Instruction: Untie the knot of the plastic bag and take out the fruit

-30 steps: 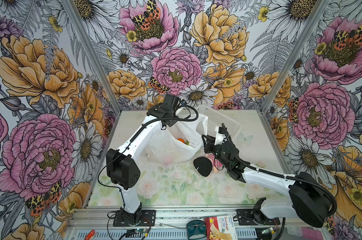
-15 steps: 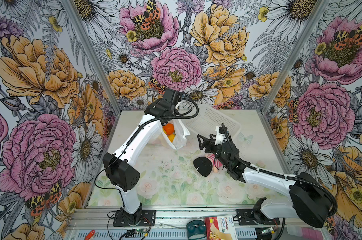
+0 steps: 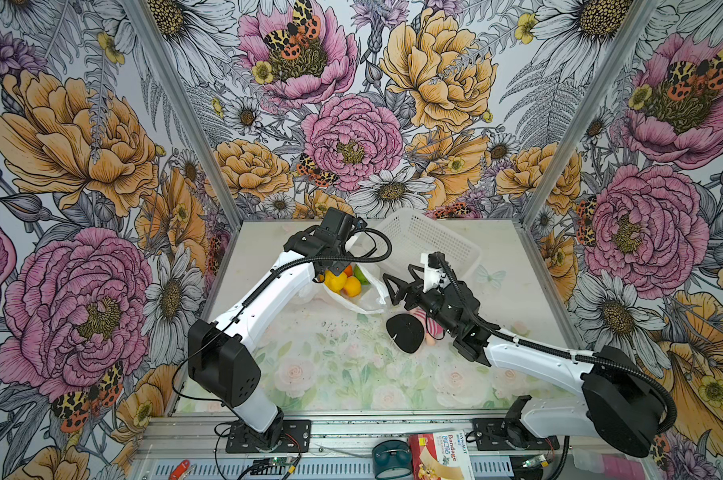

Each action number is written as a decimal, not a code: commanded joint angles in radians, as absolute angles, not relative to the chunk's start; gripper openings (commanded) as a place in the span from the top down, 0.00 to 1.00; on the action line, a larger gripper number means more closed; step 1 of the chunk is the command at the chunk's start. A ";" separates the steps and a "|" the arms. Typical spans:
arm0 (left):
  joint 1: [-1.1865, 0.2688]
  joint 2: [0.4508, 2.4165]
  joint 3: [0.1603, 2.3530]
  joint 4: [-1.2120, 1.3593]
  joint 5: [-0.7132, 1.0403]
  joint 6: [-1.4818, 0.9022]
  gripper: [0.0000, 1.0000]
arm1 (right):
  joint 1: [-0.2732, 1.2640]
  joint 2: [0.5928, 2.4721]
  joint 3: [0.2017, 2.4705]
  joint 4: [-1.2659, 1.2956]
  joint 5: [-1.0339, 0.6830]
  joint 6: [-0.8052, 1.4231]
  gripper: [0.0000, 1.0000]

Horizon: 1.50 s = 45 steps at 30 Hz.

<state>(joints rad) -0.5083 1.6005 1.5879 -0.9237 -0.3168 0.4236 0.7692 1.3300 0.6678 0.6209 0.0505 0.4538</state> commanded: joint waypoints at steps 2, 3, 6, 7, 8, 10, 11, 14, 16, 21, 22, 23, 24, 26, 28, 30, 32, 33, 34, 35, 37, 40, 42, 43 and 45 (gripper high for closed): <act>-0.492 1.566 1.570 -0.901 -0.249 0.384 1.00 | 0.825 1.363 0.731 0.583 0.052 0.373 0.01; -0.486 1.568 1.572 -0.901 -0.245 0.378 1.00 | 0.828 1.369 0.740 0.566 0.068 0.367 0.01; -0.472 1.567 1.571 -0.902 -0.220 0.369 0.99 | 0.831 1.383 0.762 0.530 0.084 0.352 0.01; -0.469 1.567 1.570 -0.901 -0.216 0.368 0.97 | 0.831 1.380 0.765 0.523 0.081 0.345 0.01; -0.469 1.570 1.569 -0.902 -0.216 0.368 0.97 | 0.831 1.369 0.770 0.506 0.072 0.339 0.01; -0.472 1.573 1.564 -0.901 -0.216 0.371 0.97 | 0.836 1.318 0.791 0.432 0.044 0.334 0.01; -0.474 1.574 1.562 -0.901 -0.216 0.371 0.97 | 0.847 1.284 0.794 0.408 0.041 0.335 0.00; -0.470 1.577 1.565 -0.902 -0.216 0.371 0.98 | 0.902 1.207 0.758 0.432 0.073 0.309 0.01; -0.464 1.576 1.568 -0.902 -0.178 0.368 0.98 | 0.935 1.211 0.746 0.454 0.129 0.264 0.01; -0.457 1.561 1.566 -0.902 -0.171 0.365 0.98 | 0.948 1.364 0.811 0.453 0.178 0.224 0.00; -0.457 1.559 1.565 -0.900 -0.168 0.367 0.98 | 0.948 1.393 0.825 0.447 0.182 0.222 0.00; -0.459 1.556 1.563 -0.901 -0.168 0.368 0.98 | 0.950 1.421 0.842 0.439 0.197 0.221 0.01; -0.459 1.554 1.562 -0.901 -0.169 0.370 0.98 | 0.950 1.443 0.856 0.431 0.223 0.219 0.01; -0.459 1.552 1.563 -0.901 -0.169 0.371 0.98 | 0.950 1.471 0.867 0.421 0.295 0.215 0.03; -0.459 1.552 1.563 -0.901 -0.167 0.371 0.99 | 0.949 1.479 0.857 0.435 0.352 0.213 0.11; -0.459 1.552 1.563 -0.901 -0.167 0.373 0.98 | 0.943 1.473 0.837 0.463 0.376 0.214 0.39; -0.459 1.552 1.562 -0.902 -0.173 0.374 0.98 | 0.939 1.461 0.816 0.486 0.388 0.223 0.65; -0.460 1.551 1.560 -0.901 -0.178 0.376 0.98 | 0.936 1.454 0.805 0.497 0.388 0.225 0.77; -0.460 1.550 1.559 -0.902 -0.181 0.378 0.98 | 0.936 1.448 0.795 0.512 0.388 0.225 0.85; -0.460 1.549 1.557 -0.902 -0.189 0.380 0.96 | 0.935 1.441 0.784 0.526 0.389 0.227 0.93; -0.460 1.550 1.555 -0.902 -0.202 0.382 0.90 | 0.934 1.427 0.765 0.550 0.395 0.230 1.00; -0.461 1.556 1.548 -0.901 -0.248 0.390 0.73 | 0.927 1.409 0.738 0.576 0.408 0.243 1.00; -0.461 1.561 1.544 -0.902 -0.288 0.395 0.67 | 0.916 1.396 0.717 0.597 0.410 0.257 1.00; -0.459 1.562 1.541 -0.901 -0.305 0.398 0.64 | 0.912 1.390 0.707 0.607 0.409 0.261 1.00; -0.449 1.562 1.535 -0.901 -0.336 0.400 0.58 | 0.905 1.375 0.689 0.623 0.409 0.266 1.00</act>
